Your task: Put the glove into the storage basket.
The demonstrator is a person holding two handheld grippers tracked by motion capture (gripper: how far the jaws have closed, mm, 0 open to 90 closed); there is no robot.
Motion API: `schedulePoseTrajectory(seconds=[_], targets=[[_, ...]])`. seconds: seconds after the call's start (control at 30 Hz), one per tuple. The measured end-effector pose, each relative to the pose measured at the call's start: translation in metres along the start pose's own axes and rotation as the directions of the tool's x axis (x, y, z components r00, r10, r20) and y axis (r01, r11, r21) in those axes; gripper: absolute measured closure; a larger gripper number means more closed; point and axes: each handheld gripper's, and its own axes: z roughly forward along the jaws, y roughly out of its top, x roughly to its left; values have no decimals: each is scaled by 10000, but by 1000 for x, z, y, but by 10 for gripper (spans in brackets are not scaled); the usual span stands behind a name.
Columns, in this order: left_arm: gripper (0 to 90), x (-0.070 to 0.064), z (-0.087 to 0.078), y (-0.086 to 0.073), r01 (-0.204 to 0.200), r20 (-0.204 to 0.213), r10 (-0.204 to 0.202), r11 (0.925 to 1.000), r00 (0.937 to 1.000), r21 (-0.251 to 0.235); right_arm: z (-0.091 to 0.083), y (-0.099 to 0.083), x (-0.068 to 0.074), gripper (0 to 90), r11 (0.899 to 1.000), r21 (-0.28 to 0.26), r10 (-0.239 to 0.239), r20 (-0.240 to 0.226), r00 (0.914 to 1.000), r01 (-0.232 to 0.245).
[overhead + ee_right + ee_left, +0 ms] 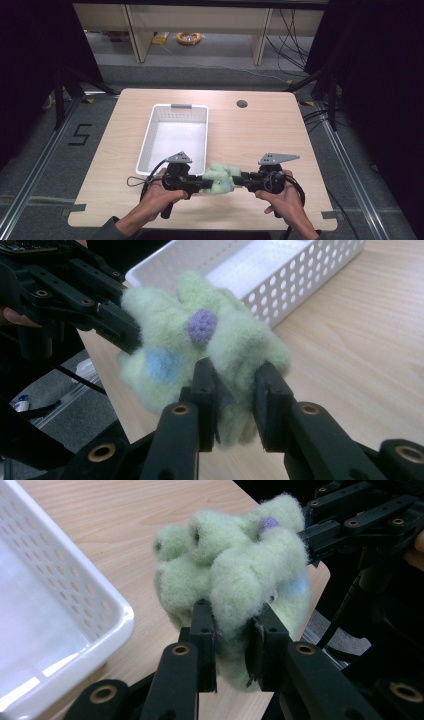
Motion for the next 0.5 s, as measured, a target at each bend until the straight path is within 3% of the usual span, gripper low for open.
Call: schedulePoseTrajectory(seconds=[0.07,0.17,0.27,0.4,0.43,0.5], targets=[[746,0,-4,4,-19,-154,19,10000,9999,0,2,6,-1,743,9990,-109,-425,57,9991,425],[745,3,-12,10,-114,-302,114,9999,9995,2,3,15,4,743,9998,-25,-188,-36,9998,188],[744,5,-17,13,-70,-371,67,10000,9993,-57,5,26,4,743,9977,-30,-672,27,9977,672],[744,9,-23,16,32,-464,-37,9999,9989,-108,10,37,6,743,9986,-21,-533,-53,9986,532],[744,10,-25,16,58,-486,-63,9999,9988,-104,11,40,7,743,9990,201,-395,-135,9991,397],[742,12,-27,17,118,-528,-126,9998,9985,-162,14,44,8,743,9985,228,-505,-111,9987,507]])
